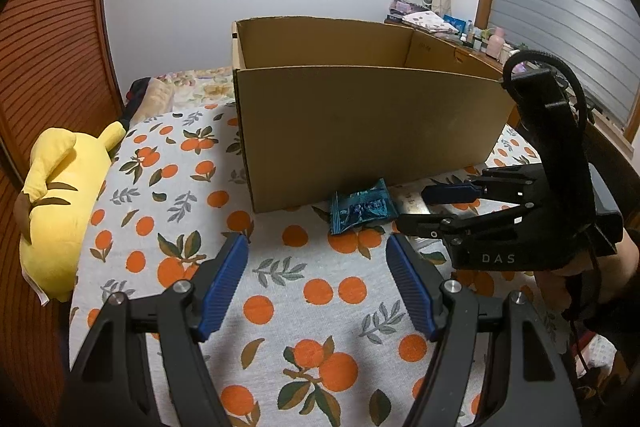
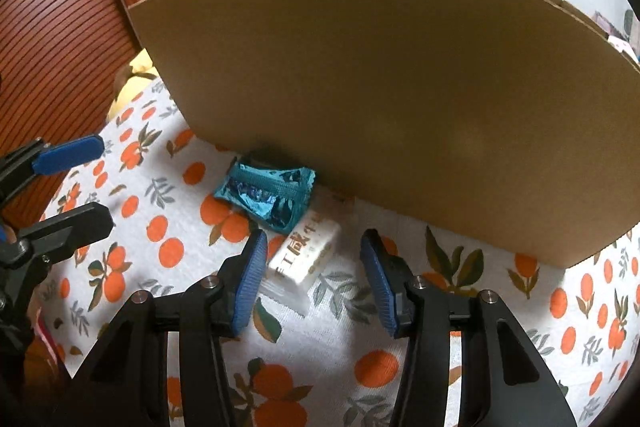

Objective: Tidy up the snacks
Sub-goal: 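Grasp the teal foil packet with the left tool while the right tool grasps the white packet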

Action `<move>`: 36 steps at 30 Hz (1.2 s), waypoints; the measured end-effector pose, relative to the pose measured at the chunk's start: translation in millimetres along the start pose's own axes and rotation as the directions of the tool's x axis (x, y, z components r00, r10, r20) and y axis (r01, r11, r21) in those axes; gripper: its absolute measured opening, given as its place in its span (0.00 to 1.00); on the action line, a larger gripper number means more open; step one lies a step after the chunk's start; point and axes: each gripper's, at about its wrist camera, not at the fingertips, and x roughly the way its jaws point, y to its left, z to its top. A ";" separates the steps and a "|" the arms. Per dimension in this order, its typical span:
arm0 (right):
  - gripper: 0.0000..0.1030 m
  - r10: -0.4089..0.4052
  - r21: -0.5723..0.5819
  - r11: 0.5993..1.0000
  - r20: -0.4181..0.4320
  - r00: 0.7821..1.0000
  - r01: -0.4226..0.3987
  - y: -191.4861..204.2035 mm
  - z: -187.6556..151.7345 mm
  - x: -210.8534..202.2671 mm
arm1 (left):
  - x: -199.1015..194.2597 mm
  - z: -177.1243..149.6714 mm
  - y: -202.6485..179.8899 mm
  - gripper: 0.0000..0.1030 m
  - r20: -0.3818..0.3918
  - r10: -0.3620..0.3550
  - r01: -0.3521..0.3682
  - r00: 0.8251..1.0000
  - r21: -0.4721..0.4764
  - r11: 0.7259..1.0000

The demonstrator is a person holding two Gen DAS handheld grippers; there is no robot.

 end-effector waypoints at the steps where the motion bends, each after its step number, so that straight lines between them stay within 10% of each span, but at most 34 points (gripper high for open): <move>1: 0.46 0.000 -0.001 1.000 0.001 1.000 0.000 -0.3 -0.2 -0.4 | 0.3 -0.2 -0.2 0.70 -0.001 -0.001 0.001 1.000 0.000 1.000; 10: 0.21 0.033 -0.016 0.999 0.008 0.999 -0.033 -3.3 -5.3 -6.9 | 12.0 4.2 -10.4 0.70 -0.011 -0.011 0.011 1.000 0.013 1.000; 36: 0.21 0.024 0.034 0.999 0.117 0.993 -0.028 -29.7 -54.6 -71.5 | 84.0 27.2 -46.6 0.70 -0.119 0.022 -0.017 0.993 0.040 0.999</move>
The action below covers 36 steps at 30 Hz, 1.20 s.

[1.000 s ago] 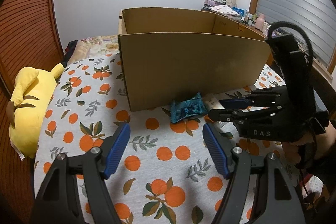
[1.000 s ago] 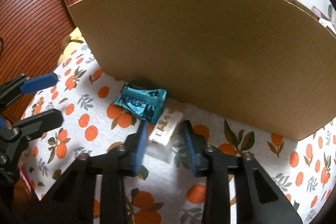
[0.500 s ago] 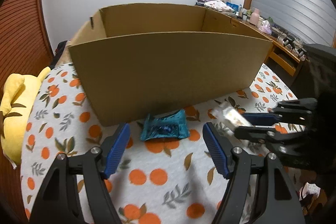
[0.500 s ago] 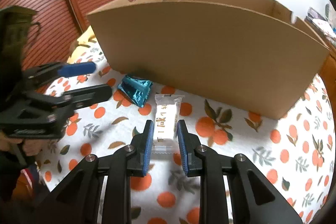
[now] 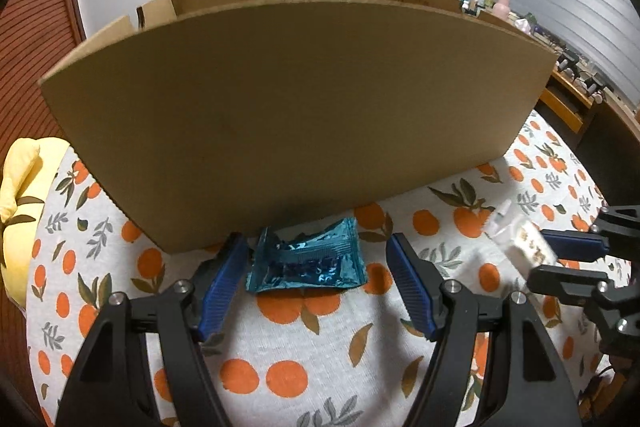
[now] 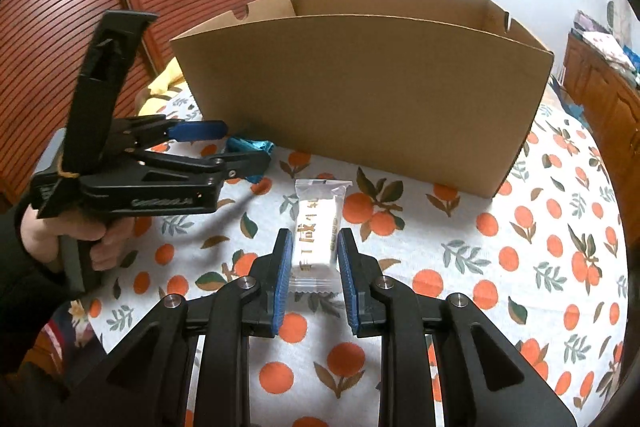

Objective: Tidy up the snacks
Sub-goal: 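Grasp the teal foil packet with the left tool while the right tool grasps the white packet, then lift both held packets and carry them over the cardboard box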

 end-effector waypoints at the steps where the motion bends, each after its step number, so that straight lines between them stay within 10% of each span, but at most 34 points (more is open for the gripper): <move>1: 0.21 0.000 0.000 1.000 0.001 1.000 0.000 -0.2 -0.2 -0.1 | 1.6 -0.2 1.1 0.70 -0.005 0.005 -0.005 1.000 -0.001 1.000; 8: 0.21 -0.001 0.001 1.000 0.011 1.000 0.001 0.2 0.0 -0.4 | 6.3 -3.3 5.7 0.34 -0.021 0.005 -0.005 1.000 -0.005 1.000; 36: 0.21 -0.004 -0.001 1.000 0.096 0.995 0.004 -3.6 13.1 -37.6 | -90.4 11.5 -21.1 0.33 0.139 -0.122 0.112 0.983 0.077 0.991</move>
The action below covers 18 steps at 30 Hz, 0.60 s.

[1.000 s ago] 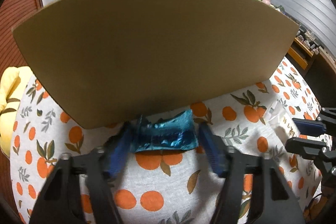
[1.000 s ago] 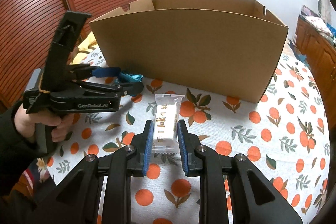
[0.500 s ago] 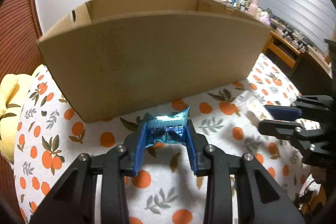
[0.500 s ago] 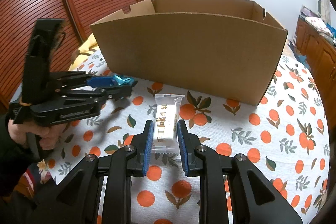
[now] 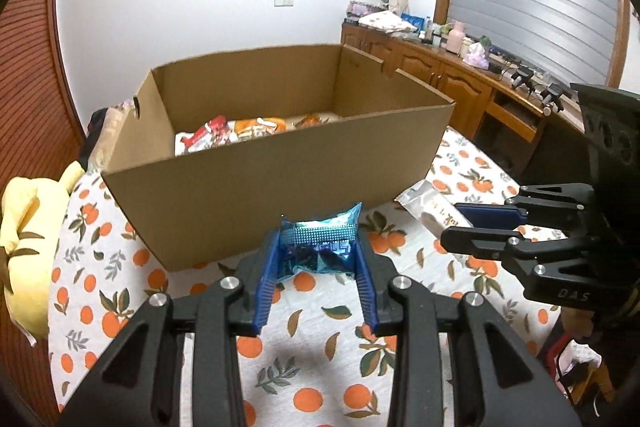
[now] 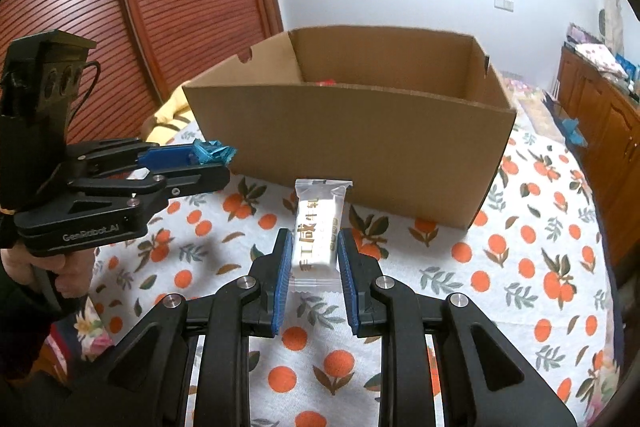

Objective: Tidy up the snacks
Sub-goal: 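Lift both held packets and carry them over the cardboard box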

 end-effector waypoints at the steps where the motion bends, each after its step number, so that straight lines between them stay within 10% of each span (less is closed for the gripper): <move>1: 0.21 -0.001 -0.001 1.000 0.005 1.000 0.001 0.6 1.4 -1.7 | -2.1 -0.3 1.0 0.33 0.005 -0.001 0.001 1.000 0.001 1.000; 18: 0.21 -0.022 -0.032 0.999 0.081 0.996 0.025 3.7 16.5 -30.0 | -29.8 14.4 1.0 0.33 0.075 -0.001 0.000 0.997 0.007 1.000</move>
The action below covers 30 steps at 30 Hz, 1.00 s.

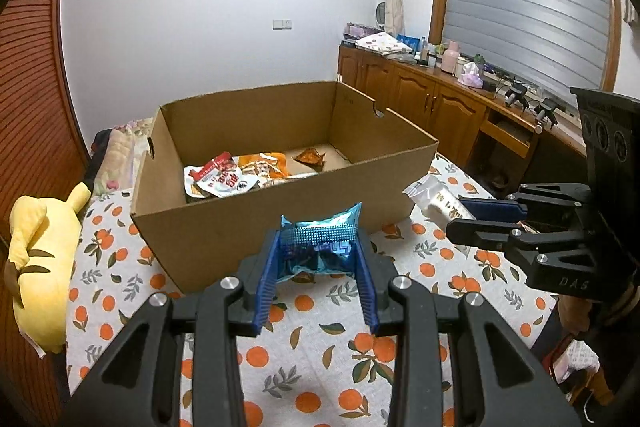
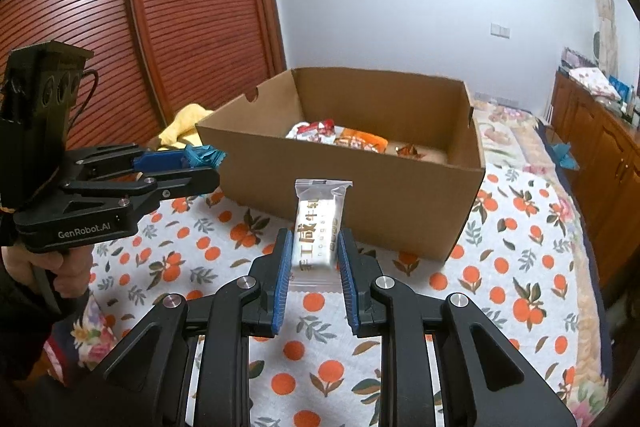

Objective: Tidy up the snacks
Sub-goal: 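Lift both held packets and carry them over the cardboard box, then open both tools to drop the two packets into the box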

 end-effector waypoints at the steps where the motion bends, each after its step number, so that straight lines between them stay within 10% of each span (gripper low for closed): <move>1: 0.21 -0.002 -0.002 1.000 0.004 1.000 0.002 -0.2 2.0 -1.1 | -0.8 1.3 0.7 0.33 0.003 -0.001 0.001 1.000 -0.001 1.000; 30: 0.21 0.004 -0.035 0.999 0.028 1.000 -0.003 -40.5 88.8 65.8 | 73.5 78.1 68.6 0.34 0.006 0.082 -0.082 0.997 -0.044 0.996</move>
